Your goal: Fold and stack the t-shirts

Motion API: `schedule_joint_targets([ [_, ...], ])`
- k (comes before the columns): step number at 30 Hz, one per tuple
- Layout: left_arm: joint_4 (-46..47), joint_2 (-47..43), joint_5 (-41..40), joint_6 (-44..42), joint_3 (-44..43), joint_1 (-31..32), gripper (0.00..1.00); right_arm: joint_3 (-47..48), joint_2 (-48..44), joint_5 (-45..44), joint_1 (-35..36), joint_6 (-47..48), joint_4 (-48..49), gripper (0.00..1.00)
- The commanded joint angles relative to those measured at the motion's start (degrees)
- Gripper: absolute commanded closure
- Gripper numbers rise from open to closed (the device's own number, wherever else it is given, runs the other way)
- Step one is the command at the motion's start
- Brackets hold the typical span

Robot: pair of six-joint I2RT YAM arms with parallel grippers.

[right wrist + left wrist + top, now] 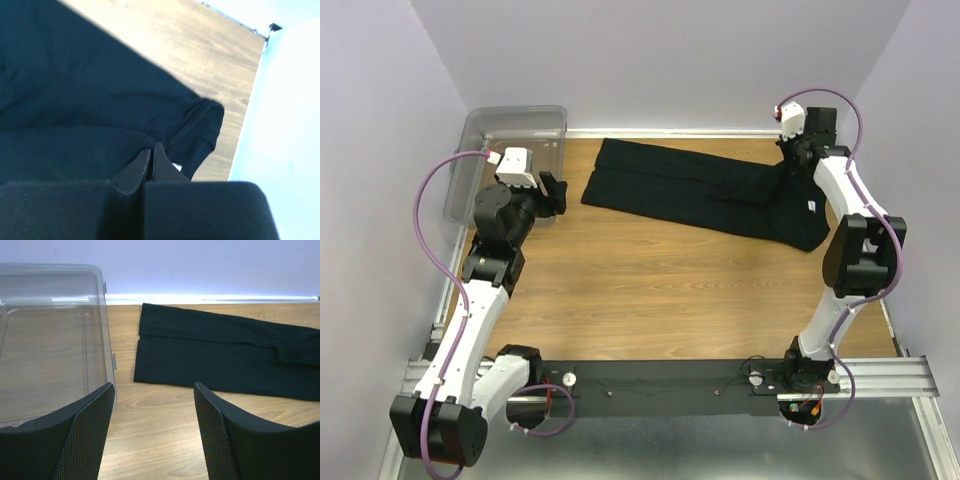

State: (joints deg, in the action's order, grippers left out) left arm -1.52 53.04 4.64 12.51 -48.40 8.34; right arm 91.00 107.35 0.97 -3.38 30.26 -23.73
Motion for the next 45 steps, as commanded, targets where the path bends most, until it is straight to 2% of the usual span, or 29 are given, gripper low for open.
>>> schedule_joint_targets([
  [1,0.99,-2.15,-1.31,-1.7,-0.55,0.27,0.27,5.67,4.17,-1.85,-0.4,-4.59,0.7,0.99],
  [3,1.08,-2.67,-1.04,-1.7,-0.38,0.36,0.27,9.88,7.95,-1.32,-0.4,-7.74,0.7,0.97],
  [4,1.08,-2.67,-1.04,-1.7,-0.38,0.36,0.27,11.46,9.53,-1.76,-0.4,-9.07,0.7,0.92],
  [5,1.08,-2.85,-0.87,-1.79,-0.38,0.36,0.27,14.7,12.59,-3.16,-0.4,-11.17,0.61,0.67],
  [6,1.08,-2.85,-0.78,-1.88,-0.38,0.36,0.27,15.95,13.84,-4.13,-0.4,-11.97,0.61,0.48],
  [7,1.08,-2.94,-0.52,-1.79,-0.38,0.36,0.27,17.27,14.89,-6.05,-0.4,-12.94,0.7,0.33],
  [11,1.26,-3.03,0.1,-1.79,-0.38,0.45,0.27,21.49,18.07,-10.71,-0.4,-16.98,0.79,0.31],
  [13,1.26,-2.94,0.54,-1.79,-0.29,0.45,0.27,20.98,17.02,-9.33,-0.58,-17.78,0.87,0.31],
  [15,1.26,-3.03,0.8,-1.7,-0.29,0.62,0.27,19.05,15.27,-4.07,-0.67,-17.26,0.79,0.33],
  [16,1.26,-3.11,0.89,-1.79,-0.29,0.63,0.27,15.38,12.91,1.0,-0.75,-16.56,0.61,0.37],
  [19,1.26,-3.72,1.07,-1.7,-0.29,0.89,0.27,6.34,7.11,7.01,-0.75,-16.28,0.17,0.48],
  [20,1.26,-3.73,1.24,-1.7,-0.2,0.8,0.27,4.73,6.3,10.77,-0.75,-17.16,-0.79,0.49],
  [22,1.26,-4.08,1.59,-1.7,-0.2,0.98,0.27,1.65,5.59,14.83,-0.75,-20.23,-2.28,0.49],
  [24,1.26,-4.26,1.95,-1.7,-0.2,0.98,0.27,-2.05,5.24,20.02,-0.75,-22.34,-2.38,0.43],
  [28,1.26,-4.17,1.95,-1.62,-0.03,1.15,0.27,-2.15,7.52,25.74,-0.75,-24.81,-2.38,0.34],
  [32,1.26,-4.08,2.12,-1.61,0.06,1.24,0.27,-1.88,10.07,19.71,0.03,-21.04,-2.47,0.34],
  [40,1.26,-3.38,2.65,-1.53,0.06,1.15,0.27,-1.79,12.44,15.73,2.14,-19.01,-2.64,0.34],
  [45,1.26,-3.2,2.91,-1.44,0.06,1.24,0.27,-0.74,14.38,8.89,3.29,-18.57,-2.82,0.34],
])
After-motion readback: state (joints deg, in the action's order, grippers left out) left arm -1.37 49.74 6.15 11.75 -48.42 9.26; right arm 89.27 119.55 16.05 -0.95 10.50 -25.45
